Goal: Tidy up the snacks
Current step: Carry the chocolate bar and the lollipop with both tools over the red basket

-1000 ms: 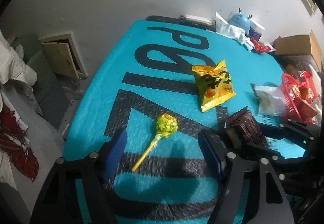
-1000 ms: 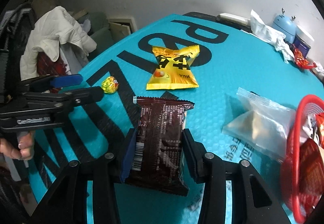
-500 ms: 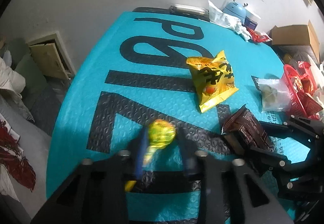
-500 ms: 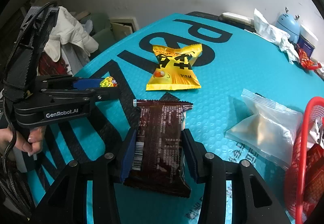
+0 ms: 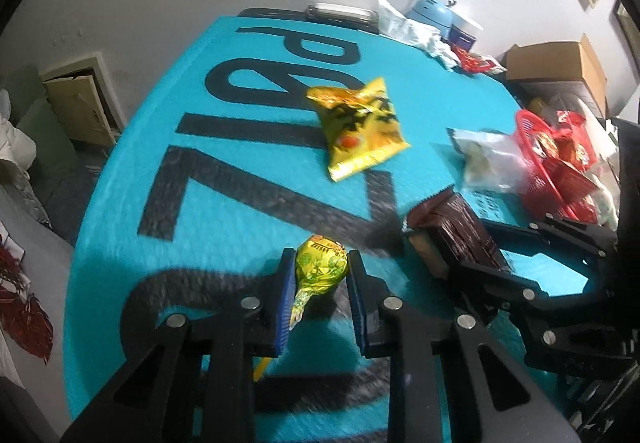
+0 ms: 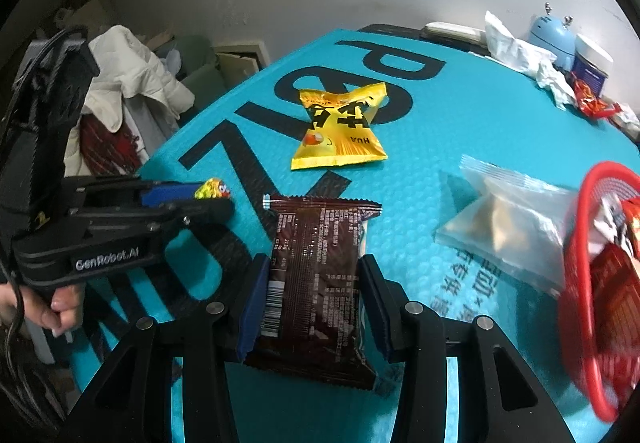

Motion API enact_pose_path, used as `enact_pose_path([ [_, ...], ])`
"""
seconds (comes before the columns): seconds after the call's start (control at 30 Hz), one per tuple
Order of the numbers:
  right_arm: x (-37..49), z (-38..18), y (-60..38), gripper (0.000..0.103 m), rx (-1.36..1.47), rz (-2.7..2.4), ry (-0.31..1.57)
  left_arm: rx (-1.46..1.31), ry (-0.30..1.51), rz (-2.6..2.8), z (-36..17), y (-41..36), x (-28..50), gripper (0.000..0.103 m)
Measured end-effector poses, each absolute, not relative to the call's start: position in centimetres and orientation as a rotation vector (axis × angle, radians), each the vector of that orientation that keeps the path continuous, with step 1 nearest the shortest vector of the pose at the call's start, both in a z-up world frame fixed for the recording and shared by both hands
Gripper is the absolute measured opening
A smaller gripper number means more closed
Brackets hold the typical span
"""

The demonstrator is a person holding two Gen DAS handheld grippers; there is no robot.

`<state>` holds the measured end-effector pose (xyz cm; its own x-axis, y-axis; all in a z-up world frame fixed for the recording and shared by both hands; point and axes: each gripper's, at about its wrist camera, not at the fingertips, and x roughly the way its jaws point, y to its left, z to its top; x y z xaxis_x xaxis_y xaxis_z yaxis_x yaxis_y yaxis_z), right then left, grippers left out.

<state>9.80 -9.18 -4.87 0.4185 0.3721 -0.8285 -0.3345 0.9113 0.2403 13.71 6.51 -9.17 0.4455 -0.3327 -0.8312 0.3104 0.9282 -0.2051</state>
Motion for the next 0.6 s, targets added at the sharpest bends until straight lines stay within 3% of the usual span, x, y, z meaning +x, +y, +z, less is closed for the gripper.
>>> enact_pose_path([
  [0.6, 2.4, -1.1, -11.9, 0.045, 0.089, 0.415, 0.963, -0.011, 0.99, -0.466, -6.2, 3.8, 5.2, 0.024],
])
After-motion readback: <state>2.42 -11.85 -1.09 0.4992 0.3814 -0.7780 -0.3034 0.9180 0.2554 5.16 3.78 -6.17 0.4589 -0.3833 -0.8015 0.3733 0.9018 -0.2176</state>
